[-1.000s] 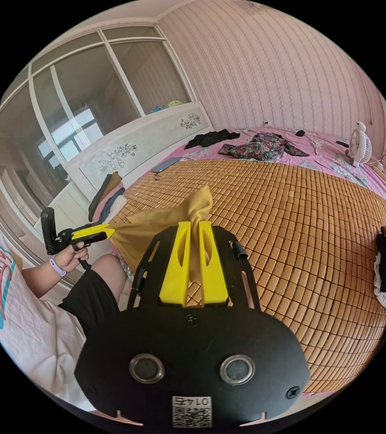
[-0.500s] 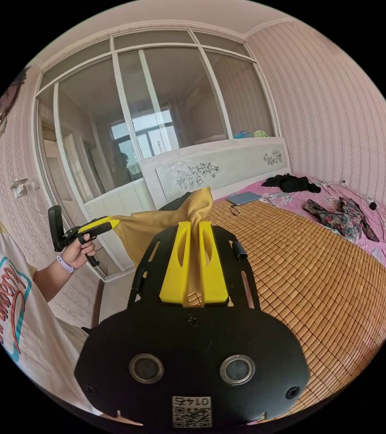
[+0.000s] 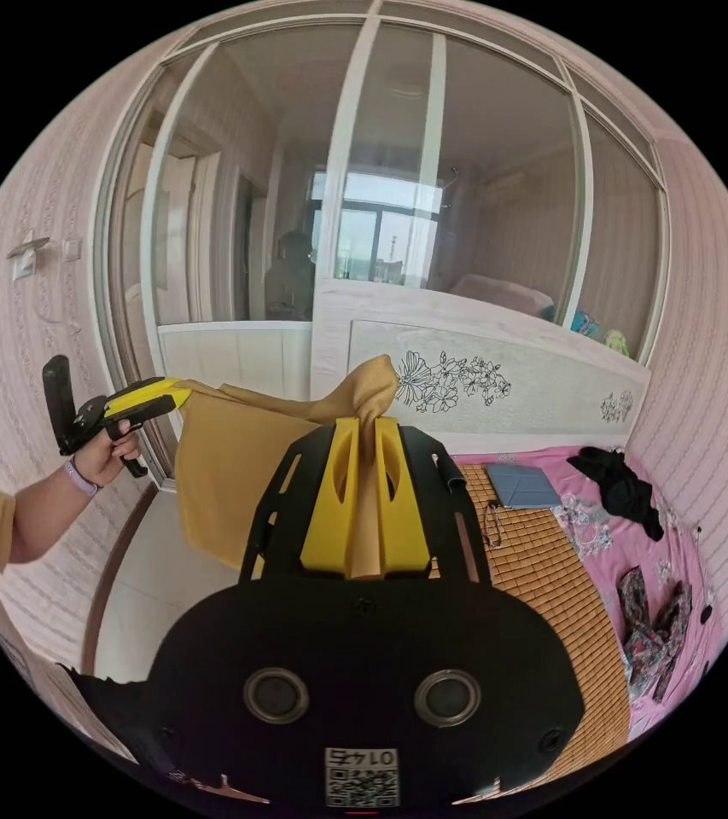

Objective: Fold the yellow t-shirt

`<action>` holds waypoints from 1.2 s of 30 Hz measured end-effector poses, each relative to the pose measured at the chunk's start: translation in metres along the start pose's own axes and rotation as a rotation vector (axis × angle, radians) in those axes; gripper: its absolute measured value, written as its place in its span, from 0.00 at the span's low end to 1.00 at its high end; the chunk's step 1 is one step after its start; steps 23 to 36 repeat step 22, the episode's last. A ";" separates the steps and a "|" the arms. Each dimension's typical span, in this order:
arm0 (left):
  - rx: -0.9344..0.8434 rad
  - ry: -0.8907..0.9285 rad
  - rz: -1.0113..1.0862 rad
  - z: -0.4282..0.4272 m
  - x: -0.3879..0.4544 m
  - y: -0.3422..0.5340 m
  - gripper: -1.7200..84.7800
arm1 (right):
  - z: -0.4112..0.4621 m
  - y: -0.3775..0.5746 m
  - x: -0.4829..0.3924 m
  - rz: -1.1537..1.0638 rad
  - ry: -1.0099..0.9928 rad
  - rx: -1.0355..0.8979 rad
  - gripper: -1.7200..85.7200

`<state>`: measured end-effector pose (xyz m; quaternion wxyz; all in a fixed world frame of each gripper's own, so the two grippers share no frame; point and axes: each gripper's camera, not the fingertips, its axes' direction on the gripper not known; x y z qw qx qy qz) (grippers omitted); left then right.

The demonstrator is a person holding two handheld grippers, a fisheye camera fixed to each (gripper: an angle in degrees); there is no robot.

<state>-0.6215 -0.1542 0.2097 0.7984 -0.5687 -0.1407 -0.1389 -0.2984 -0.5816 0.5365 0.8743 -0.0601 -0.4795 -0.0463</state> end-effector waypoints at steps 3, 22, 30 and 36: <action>-0.080 -0.089 -0.163 0.060 -0.043 -0.001 0.06 | 0.077 -0.031 0.041 0.192 0.050 -0.192 0.10; -0.461 0.723 0.069 -0.036 0.256 0.211 0.02 | -0.294 0.461 -0.021 0.984 0.831 -0.570 0.03; -0.461 0.723 0.069 -0.036 0.256 0.211 0.02 | -0.294 0.461 -0.021 0.984 0.831 -0.570 0.03; -0.461 0.723 0.069 -0.036 0.256 0.211 0.02 | -0.294 0.461 -0.021 0.984 0.831 -0.570 0.03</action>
